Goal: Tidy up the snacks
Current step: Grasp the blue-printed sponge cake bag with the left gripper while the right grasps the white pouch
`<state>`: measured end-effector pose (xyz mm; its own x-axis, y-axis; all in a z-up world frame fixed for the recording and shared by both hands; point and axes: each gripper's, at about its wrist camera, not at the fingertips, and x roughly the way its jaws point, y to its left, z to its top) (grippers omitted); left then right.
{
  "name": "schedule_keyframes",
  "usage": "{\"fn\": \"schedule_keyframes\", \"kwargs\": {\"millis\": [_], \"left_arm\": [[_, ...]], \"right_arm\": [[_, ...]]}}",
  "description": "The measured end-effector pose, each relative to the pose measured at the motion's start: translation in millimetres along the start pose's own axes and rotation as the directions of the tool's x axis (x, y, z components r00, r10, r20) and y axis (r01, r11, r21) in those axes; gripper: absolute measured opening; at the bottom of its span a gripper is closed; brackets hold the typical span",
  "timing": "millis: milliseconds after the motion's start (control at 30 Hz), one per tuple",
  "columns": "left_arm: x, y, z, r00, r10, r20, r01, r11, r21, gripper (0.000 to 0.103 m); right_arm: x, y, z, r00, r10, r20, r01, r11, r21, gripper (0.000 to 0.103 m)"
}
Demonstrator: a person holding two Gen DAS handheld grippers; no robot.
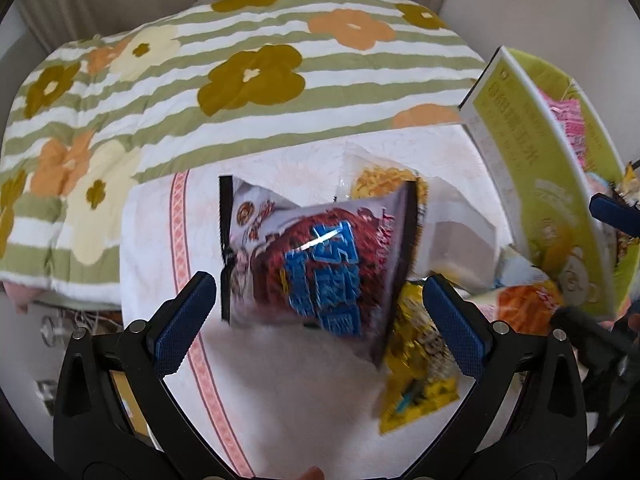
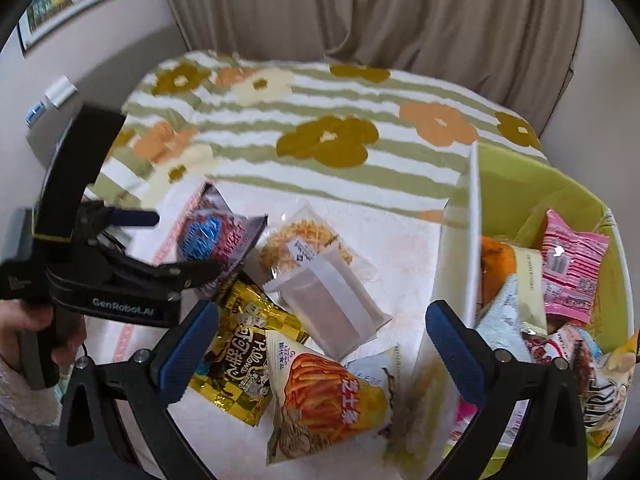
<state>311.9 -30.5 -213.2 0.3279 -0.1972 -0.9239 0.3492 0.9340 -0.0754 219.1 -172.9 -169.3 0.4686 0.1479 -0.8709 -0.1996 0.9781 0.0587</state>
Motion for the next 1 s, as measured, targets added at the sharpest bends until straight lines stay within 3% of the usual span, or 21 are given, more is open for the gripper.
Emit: {"fn": "schedule_keyframes", "kwargs": {"millis": [267,400,600,767,1000], "left_arm": [[29,-6,11,0.999,0.028,-0.021,-0.026,0.998,0.057,0.102],[37,-8,13,0.998,0.052,-0.031,-0.05,0.996,0.075,0.102],[57,4,17,0.995,0.061,-0.074,-0.058,0.998,0.033,0.103],[66,26,17,0.994,0.044,-0.095,-0.048,0.998,-0.042,0.102],[62,37,17,0.998,0.018,-0.061,-0.021,0.999,-0.047,0.081]], "right_arm": [[39,10,8,0.993,-0.081,-0.091,0.066,0.985,-0.158,0.103],[57,9,8,0.986,-0.112,-0.127,0.071,0.954,-0.291,0.103],[77,1,13,0.977,-0.085,-0.195,0.015,0.943,-0.334,0.103],[92,5,18,0.957,-0.126,-0.262,0.014,0.921,-0.389,0.103],[109,9,18,0.93,-0.126,-0.346,-0.038,0.902,-0.43,0.1]]}}
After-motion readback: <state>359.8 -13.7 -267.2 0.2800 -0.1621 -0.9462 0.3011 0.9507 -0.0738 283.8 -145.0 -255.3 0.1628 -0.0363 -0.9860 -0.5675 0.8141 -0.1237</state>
